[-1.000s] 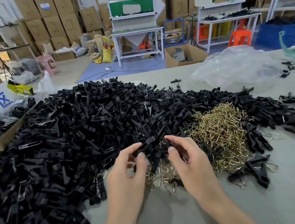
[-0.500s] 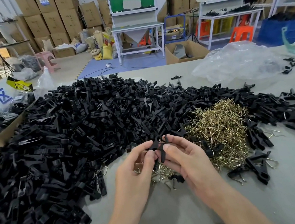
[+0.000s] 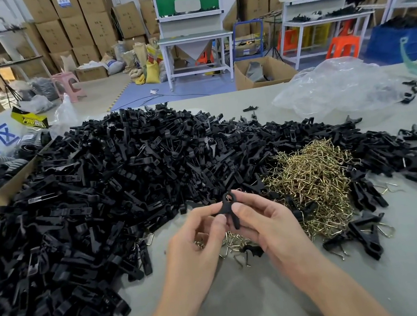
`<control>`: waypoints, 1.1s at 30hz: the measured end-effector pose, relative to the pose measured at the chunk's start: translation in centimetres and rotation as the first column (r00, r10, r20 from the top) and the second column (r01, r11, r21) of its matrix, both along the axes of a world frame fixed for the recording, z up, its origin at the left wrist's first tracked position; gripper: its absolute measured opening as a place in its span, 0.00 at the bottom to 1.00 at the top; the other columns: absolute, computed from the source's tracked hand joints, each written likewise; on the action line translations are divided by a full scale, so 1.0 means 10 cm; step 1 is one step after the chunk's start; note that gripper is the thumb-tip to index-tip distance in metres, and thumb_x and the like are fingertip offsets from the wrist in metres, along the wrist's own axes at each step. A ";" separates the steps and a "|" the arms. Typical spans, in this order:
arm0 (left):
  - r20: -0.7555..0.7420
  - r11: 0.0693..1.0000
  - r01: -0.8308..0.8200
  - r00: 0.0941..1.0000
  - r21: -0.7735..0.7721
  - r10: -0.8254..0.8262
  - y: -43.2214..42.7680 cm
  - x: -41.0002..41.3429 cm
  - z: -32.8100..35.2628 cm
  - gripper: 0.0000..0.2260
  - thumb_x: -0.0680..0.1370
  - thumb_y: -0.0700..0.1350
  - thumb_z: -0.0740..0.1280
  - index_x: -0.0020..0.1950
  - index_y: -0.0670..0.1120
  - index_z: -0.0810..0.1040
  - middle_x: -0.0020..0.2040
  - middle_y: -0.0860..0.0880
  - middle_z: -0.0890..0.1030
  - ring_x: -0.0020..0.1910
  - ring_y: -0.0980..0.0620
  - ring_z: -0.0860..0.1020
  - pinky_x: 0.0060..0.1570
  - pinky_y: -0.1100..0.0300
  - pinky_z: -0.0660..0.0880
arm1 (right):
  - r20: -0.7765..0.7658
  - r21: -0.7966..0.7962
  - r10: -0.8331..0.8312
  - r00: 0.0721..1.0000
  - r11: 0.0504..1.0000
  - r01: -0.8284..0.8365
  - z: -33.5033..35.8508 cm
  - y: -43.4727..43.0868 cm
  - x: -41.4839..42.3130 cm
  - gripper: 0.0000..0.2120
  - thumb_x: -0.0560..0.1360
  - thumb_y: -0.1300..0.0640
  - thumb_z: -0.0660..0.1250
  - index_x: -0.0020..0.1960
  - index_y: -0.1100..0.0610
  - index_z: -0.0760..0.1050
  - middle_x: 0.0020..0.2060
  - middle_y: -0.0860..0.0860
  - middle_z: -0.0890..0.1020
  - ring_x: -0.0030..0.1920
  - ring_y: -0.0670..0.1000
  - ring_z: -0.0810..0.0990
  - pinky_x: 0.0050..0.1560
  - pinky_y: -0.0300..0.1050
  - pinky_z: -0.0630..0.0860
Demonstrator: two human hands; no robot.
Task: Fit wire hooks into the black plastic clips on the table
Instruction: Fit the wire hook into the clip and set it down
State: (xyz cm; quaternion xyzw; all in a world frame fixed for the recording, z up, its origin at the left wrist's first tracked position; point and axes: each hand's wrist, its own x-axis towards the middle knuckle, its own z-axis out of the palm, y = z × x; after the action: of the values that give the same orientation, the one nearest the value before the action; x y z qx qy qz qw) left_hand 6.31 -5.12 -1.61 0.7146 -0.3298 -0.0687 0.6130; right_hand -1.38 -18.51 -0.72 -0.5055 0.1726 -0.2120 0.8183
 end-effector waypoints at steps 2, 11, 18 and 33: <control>0.014 1.000 0.021 1.000 -0.006 -0.021 0.00 0.00 0.00 0.06 0.81 0.54 0.64 0.54 0.62 0.80 0.43 0.55 0.84 0.43 0.53 0.82 0.45 0.54 0.78 | -0.014 -0.044 0.003 1.000 0.999 -0.003 -0.01 0.00 0.00 0.12 0.79 0.63 0.68 0.56 0.51 0.85 0.52 0.56 0.87 0.50 0.52 0.86 0.52 0.42 0.82; 0.167 0.997 0.020 0.985 0.078 -0.033 0.02 0.06 -0.03 0.16 0.74 0.60 0.66 0.61 0.70 0.69 0.41 0.58 0.78 0.38 0.53 0.78 0.38 0.56 0.75 | -0.046 -0.126 0.179 0.983 0.975 -0.183 0.04 -0.02 -0.07 0.12 0.82 0.60 0.64 0.59 0.50 0.84 0.50 0.53 0.87 0.52 0.50 0.85 0.53 0.48 0.83; 0.362 0.972 0.067 0.921 0.224 -0.147 0.06 0.12 -0.06 0.14 0.78 0.60 0.63 0.64 0.66 0.73 0.54 0.60 0.76 0.46 0.52 0.80 0.44 0.57 0.77 | -0.109 -0.192 0.207 0.972 0.955 -0.225 0.01 -0.17 -0.12 0.12 0.77 0.58 0.72 0.59 0.52 0.77 0.40 0.49 0.83 0.40 0.52 0.83 0.39 0.42 0.80; 0.098 0.968 -0.247 0.965 0.044 0.241 0.06 0.36 -0.14 0.07 0.81 0.54 0.65 0.57 0.64 0.73 0.44 0.60 0.81 0.35 0.55 0.78 0.35 0.64 0.75 | -0.410 -0.910 -0.238 0.881 0.045 -0.412 -0.07 -0.09 -0.16 0.25 0.76 0.30 0.56 0.67 0.39 0.73 0.61 0.36 0.68 0.61 0.41 0.63 0.65 0.40 0.60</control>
State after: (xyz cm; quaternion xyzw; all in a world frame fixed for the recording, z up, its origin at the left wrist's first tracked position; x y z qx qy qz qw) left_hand 9.94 -4.56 -2.97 0.7690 -0.2652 0.0313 0.5808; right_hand -3.01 -19.37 -1.46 -0.9695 0.1330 -0.0923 0.1841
